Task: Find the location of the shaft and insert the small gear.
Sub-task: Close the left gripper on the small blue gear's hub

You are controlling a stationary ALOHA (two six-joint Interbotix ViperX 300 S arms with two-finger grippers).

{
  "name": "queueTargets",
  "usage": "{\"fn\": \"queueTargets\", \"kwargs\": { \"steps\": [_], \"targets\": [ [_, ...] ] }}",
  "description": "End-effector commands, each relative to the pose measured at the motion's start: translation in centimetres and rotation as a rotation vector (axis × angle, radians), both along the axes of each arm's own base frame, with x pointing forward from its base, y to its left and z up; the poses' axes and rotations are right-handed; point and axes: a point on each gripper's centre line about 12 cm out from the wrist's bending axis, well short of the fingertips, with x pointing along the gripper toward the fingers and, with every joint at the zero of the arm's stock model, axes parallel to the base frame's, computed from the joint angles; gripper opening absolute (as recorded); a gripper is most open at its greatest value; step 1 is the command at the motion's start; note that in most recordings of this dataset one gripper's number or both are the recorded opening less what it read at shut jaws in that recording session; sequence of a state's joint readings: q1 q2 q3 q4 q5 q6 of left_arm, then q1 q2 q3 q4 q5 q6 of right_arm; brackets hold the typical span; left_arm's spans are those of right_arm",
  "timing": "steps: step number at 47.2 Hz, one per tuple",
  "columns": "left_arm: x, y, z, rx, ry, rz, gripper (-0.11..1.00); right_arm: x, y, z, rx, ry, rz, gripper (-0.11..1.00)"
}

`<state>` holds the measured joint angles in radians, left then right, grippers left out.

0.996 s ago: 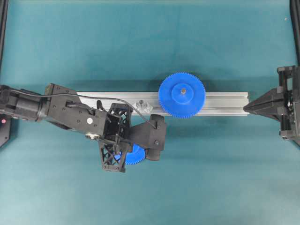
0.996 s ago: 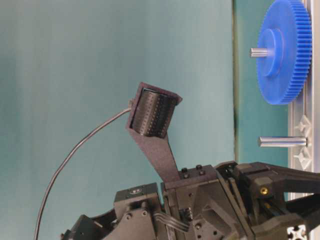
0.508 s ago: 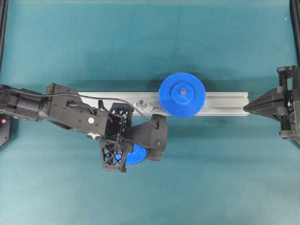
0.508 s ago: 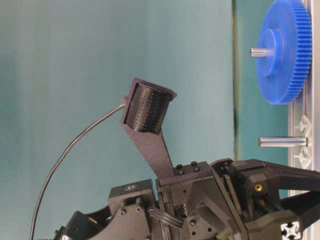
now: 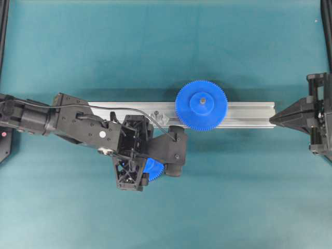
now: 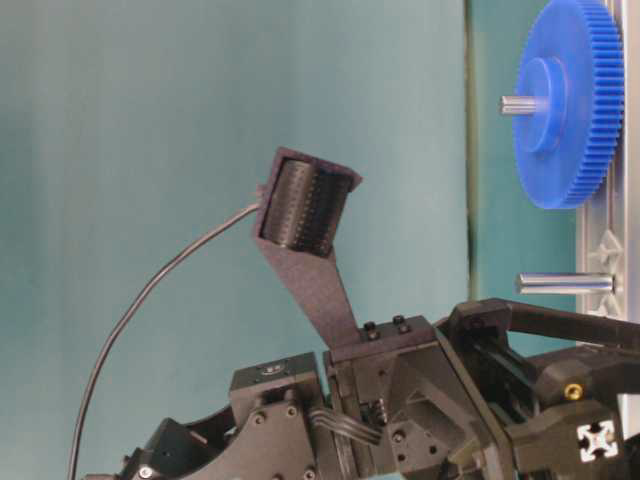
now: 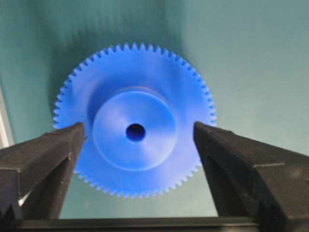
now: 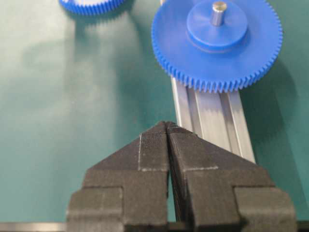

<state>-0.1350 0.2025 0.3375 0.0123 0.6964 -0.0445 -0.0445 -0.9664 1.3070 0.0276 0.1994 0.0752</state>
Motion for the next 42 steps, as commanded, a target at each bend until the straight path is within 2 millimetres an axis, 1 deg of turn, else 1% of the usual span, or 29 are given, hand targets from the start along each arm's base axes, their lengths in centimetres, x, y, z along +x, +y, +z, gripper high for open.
{"fn": "queueTargets", "kwargs": {
  "steps": [1, 4, 18, 42],
  "targets": [
    [0.6, -0.3, 1.3, -0.004, -0.043, -0.008, 0.93, 0.3, 0.0, 0.3, 0.007, -0.009, -0.006, 0.02],
    [0.6, -0.2, 1.2, -0.003, -0.04, -0.007, 0.92, 0.3, 0.0, 0.3, 0.009, -0.01, -0.007, 0.02],
    [0.6, -0.2, 0.6, -0.001, -0.022, -0.005, 0.93, 0.3, 0.0, 0.3, 0.007, -0.009, -0.005, 0.02],
    [0.5, -0.1, -1.1, 0.006, 0.019, -0.003, 0.92, 0.3, 0.0, 0.3, 0.009, -0.01, -0.007, 0.02]
  ]
}}
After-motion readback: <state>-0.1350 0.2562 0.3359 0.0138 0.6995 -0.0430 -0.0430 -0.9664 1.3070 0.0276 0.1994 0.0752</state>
